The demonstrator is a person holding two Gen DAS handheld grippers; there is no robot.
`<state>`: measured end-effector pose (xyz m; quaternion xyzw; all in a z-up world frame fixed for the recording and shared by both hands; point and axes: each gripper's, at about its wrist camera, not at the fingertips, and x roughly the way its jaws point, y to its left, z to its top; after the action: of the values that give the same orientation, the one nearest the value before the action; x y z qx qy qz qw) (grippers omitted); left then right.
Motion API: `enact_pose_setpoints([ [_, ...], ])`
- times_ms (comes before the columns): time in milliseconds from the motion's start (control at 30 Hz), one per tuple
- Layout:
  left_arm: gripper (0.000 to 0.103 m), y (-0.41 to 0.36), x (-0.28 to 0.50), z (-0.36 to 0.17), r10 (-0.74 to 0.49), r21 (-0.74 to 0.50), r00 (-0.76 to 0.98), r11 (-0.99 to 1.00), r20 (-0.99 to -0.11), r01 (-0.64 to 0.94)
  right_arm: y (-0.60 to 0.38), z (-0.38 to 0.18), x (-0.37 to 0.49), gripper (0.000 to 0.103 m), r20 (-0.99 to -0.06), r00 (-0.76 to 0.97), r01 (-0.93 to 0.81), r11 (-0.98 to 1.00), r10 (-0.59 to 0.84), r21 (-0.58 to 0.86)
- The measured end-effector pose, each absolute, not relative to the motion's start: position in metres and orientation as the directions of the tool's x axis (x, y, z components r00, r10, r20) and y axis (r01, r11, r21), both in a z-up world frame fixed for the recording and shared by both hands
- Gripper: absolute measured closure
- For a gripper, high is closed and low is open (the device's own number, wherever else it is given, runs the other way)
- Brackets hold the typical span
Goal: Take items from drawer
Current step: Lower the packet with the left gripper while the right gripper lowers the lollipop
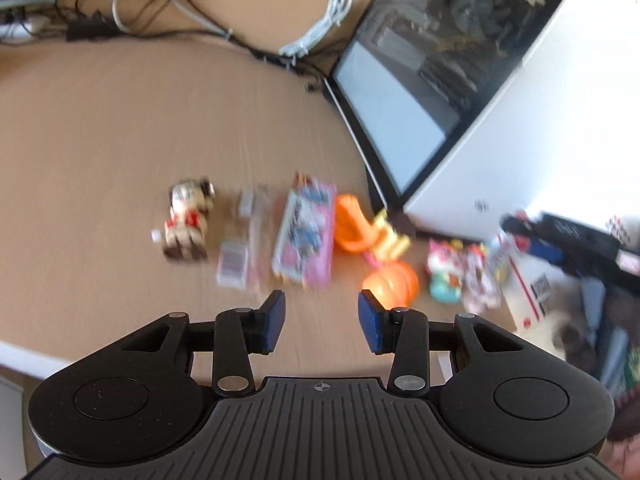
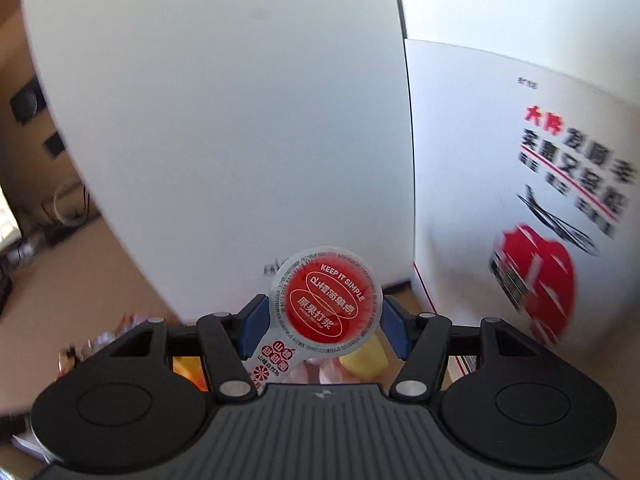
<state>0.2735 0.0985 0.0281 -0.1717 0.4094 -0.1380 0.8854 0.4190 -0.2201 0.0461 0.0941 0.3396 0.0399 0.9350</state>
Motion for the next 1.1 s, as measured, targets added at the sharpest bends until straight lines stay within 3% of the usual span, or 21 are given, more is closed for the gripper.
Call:
enact_pose_setpoints([
  [300, 0.060, 0.094, 0.261, 0.005, -0.400, -0.438, 0.576, 0.896, -0.713, 0.080, -0.210, 0.013, 0.396, 0.042, -0.676, 0.721, -0.042, 0.983, 0.153, 0.177],
  [400, 0.060, 0.088, 0.262, 0.005, -0.409, -0.436, 0.570, 0.895, -0.713, 0.098, -0.206, 0.009, 0.402, 0.054, -0.684, 0.714, -0.054, 0.986, 0.148, 0.157],
  [600, 0.060, 0.079, 0.260, 0.006, -0.436, -0.435, 0.554, 0.889, -0.710, 0.142, -0.210, 0.030, 0.389, 0.054, -0.637, 0.751, -0.075, 0.982, 0.171, 0.175],
  [733, 0.060, 0.077, 0.258, 0.002, -0.446, -0.451, 0.547, 0.882, -0.708, 0.134, -0.210, 0.022, 0.373, 0.054, -0.677, 0.710, -0.062, 0.975, 0.193, 0.212],
  [833, 0.060, 0.074, 0.257, 0.002, -0.455, -0.457, 0.542, 0.878, -0.707, 0.142, -0.201, 0.004, 0.364, 0.066, -0.733, 0.635, -0.085, 0.965, 0.244, 0.247],
  [900, 0.060, 0.073, 0.256, 0.002, -0.458, -0.457, 0.538, 0.877, -0.708, 0.145, -0.192, -0.007, 0.364, 0.083, -0.757, 0.594, -0.107, 0.959, 0.272, 0.261],
  [1100, 0.060, 0.075, 0.252, 0.002, -0.455, -0.457, 0.531, 0.879, -0.715, 0.137, -0.174, -0.014, 0.384, 0.087, -0.748, 0.597, -0.145, 0.956, 0.290, 0.254],
])
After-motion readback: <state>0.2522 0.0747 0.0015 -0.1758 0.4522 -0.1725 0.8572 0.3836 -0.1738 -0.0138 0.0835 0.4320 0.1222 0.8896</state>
